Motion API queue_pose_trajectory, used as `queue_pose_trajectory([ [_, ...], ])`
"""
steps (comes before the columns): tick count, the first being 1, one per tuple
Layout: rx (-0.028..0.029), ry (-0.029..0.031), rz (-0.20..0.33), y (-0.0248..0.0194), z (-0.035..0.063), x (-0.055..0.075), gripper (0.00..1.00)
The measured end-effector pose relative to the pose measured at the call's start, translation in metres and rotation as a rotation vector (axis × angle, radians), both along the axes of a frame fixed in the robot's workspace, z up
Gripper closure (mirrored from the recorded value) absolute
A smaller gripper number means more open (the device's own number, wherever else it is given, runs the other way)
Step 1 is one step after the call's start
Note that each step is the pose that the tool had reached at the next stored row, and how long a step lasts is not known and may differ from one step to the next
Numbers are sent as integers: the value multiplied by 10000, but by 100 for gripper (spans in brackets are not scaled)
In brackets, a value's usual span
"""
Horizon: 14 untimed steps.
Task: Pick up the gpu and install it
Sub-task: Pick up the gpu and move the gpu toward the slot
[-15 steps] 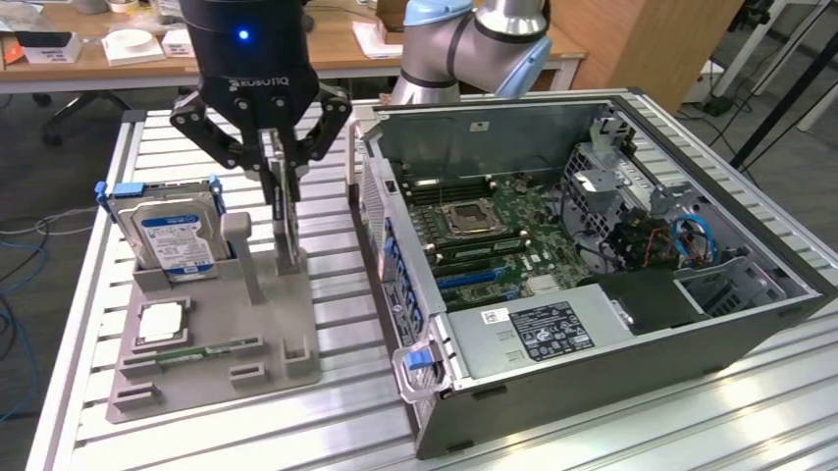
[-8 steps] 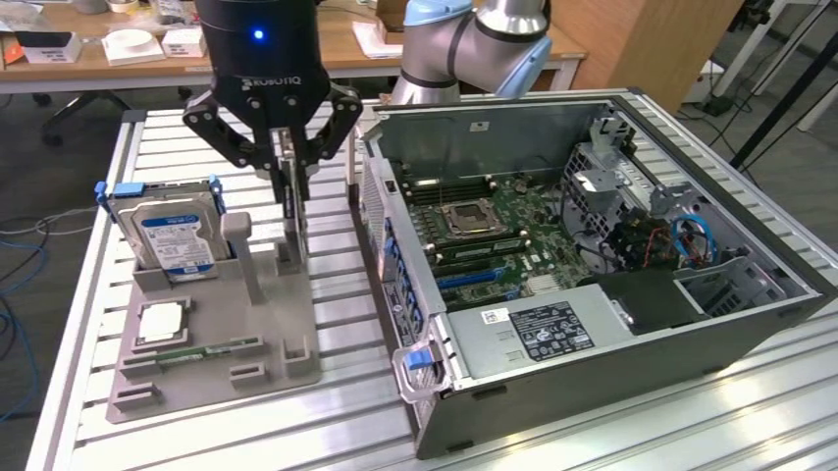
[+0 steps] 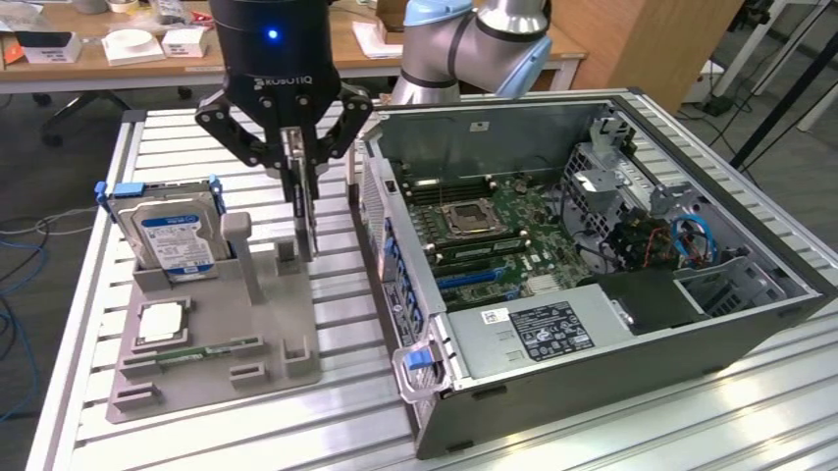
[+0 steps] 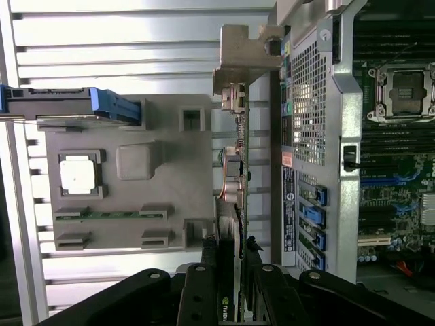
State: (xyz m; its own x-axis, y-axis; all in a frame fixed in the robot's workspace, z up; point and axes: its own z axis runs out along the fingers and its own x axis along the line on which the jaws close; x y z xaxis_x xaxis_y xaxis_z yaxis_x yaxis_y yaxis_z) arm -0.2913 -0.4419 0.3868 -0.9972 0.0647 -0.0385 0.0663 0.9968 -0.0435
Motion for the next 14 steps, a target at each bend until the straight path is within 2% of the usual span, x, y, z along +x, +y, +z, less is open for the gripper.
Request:
queue_pose_trajectory([
  [14,0,0,0,0,0,52,74],
])
